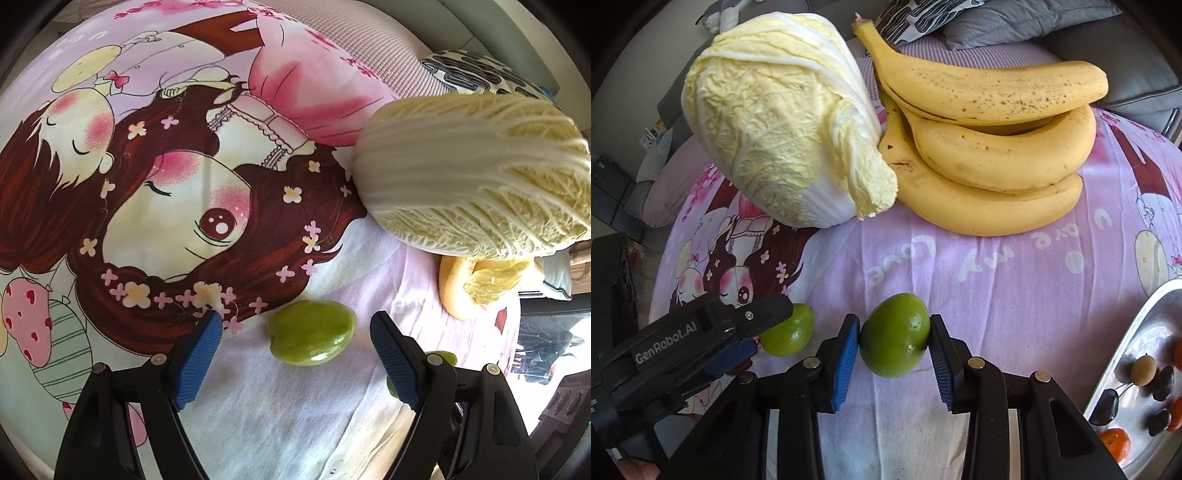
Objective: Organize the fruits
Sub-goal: 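Close the right tool on one lime while the left tool grasps the other lime, then carry the lime with the right tool while the left tool carries its lime over the bowl, then lower the left tool's lime into the bowl and open the left tool, then lower the lime into the bowl and open the right tool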
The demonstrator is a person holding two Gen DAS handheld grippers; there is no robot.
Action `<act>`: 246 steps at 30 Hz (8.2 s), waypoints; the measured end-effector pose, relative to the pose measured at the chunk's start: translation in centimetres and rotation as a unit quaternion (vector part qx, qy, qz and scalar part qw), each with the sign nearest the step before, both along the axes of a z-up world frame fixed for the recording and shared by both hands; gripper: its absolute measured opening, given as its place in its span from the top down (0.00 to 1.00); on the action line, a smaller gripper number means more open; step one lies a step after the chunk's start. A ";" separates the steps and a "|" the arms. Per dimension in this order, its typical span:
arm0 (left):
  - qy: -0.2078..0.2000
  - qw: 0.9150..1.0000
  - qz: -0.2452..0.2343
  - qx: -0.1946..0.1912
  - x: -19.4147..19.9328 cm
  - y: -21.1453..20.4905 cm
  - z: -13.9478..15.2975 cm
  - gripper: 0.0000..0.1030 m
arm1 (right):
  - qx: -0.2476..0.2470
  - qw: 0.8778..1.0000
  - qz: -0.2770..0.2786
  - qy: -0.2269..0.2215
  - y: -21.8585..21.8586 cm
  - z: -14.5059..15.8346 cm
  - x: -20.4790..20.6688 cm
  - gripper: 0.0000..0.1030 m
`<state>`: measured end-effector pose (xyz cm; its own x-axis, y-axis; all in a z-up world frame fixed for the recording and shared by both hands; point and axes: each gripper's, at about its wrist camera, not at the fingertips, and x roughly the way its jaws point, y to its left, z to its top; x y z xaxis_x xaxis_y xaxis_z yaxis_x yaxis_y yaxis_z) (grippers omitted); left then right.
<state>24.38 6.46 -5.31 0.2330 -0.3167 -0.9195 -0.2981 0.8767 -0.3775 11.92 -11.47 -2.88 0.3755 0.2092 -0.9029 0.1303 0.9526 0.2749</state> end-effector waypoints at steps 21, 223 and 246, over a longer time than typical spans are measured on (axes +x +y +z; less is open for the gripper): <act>-0.007 0.999 -0.029 0.025 1.8 -5.3 -0.9 0.46 | 0.003 1.000 -0.021 0.015 -2.0 1.1 -0.8 0.61; -0.068 0.962 -0.231 0.131 -9.9 -24.0 6.1 0.35 | -0.017 0.983 -0.179 0.042 -19.6 4.0 -13.2 0.62; -0.056 0.955 -0.222 0.191 -9.3 -23.0 4.5 0.12 | -0.052 0.986 -0.148 0.057 -17.8 2.8 -11.9 0.15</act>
<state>15.10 -16.50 -0.79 0.2565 -0.0543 -0.9650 0.1586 0.9873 -0.0134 0.02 -29.32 -0.12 0.3003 0.0108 -0.9538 0.4308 0.8906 0.1457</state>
